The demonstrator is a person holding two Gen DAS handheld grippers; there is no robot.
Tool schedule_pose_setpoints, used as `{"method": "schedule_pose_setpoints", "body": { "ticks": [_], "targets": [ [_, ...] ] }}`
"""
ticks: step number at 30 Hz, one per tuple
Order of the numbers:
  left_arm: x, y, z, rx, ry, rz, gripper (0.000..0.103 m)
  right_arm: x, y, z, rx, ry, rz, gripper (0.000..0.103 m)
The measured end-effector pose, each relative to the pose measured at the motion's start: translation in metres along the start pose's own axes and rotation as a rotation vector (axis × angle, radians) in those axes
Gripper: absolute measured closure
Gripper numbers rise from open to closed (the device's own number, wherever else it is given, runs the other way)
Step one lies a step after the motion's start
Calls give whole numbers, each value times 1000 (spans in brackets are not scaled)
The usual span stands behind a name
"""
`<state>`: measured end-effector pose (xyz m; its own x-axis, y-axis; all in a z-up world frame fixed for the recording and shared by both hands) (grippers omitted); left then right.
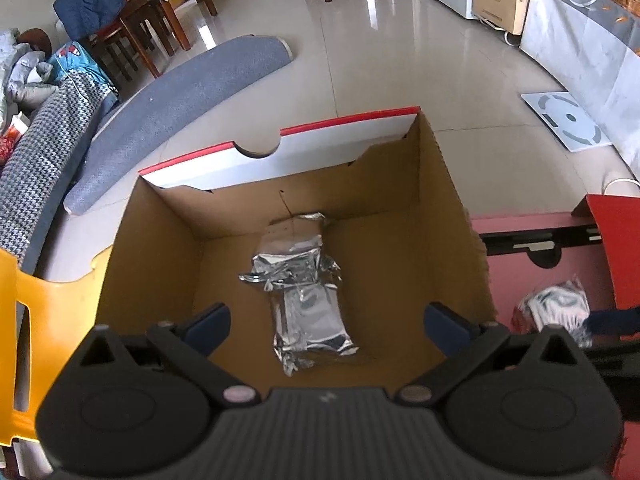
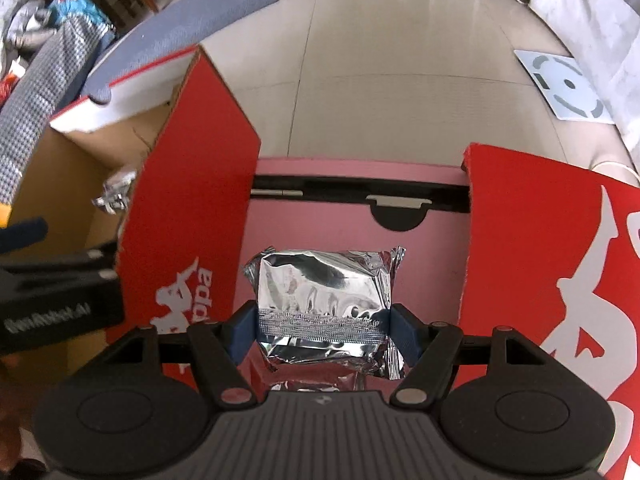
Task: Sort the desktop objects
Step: 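Lower the packet into the Kappa shoebox and open the right tool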
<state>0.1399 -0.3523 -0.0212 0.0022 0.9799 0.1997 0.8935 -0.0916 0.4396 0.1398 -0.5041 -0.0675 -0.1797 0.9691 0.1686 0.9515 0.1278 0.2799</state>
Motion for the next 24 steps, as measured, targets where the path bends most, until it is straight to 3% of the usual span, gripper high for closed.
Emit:
{"method": "schedule_pose_setpoints", "body": {
  "ticks": [16, 24],
  "targets": [
    [11, -8, 4, 25, -16, -30, 0, 6, -3, 22, 38, -6, -61, 29],
    [12, -14, 2, 34, -20, -21, 0, 6, -9, 18, 82, 39, -73, 29]
  ]
}}
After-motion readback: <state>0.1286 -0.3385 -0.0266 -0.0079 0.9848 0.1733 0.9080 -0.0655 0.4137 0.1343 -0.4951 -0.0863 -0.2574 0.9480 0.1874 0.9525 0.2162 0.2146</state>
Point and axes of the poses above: each gripper's, at about its wrist camera, not at the fingertips, and z roughly the way its jaws point, x to its left, y to its top, the point moved 3 cm from there along z, roughly the way its jaws point, and after that the axes turned 2 degrees about x, right-handed, at the moved point
